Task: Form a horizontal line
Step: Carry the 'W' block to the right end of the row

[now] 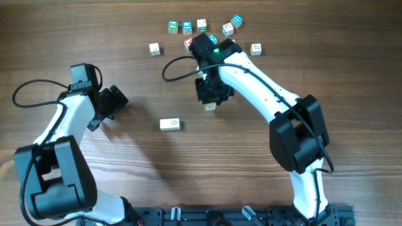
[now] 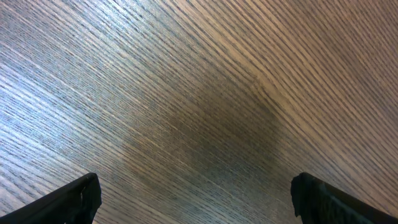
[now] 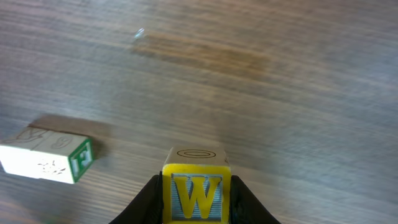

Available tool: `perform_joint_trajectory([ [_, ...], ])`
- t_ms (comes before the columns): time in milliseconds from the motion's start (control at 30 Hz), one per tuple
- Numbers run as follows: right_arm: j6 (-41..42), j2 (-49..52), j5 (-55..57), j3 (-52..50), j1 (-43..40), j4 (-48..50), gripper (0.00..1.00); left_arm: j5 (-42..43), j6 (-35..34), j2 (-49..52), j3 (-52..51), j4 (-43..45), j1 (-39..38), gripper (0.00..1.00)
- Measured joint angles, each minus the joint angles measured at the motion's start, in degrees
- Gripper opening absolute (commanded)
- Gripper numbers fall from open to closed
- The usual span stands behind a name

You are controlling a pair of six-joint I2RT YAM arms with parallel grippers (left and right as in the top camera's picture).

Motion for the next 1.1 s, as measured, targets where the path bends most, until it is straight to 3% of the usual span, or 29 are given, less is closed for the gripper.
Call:
perform_joint_trajectory([
  [533,5.14,0.00,-0.13,-0.20,4.79,1.90,0.28,-0.02,0.02,0.00,0.00,0.00,0.00,1.00],
  [767,5.18,-0.04,-0.15,-8.04,8.17,10.54,0.29,-0.02,0.02,0.00,0.00,0.00,0.00,1.00],
  [833,5.33,-0.04,-0.13,-8.48,8.24,11.47,0.36,-0.02,0.02,0.00,0.00,0.00,0.00,1.00],
  [967,5.70,-0.04,-0.13,-8.90,8.24,12.33,0.61,-0.02,0.02,0.00,0.00,0.00,0.00,1.00],
  [1100,5.77,-0.04,-0.13,-8.92,8.24,12.57,0.68,-0.02,0.02,0.00,0.00,0.00,0.00,1.00],
])
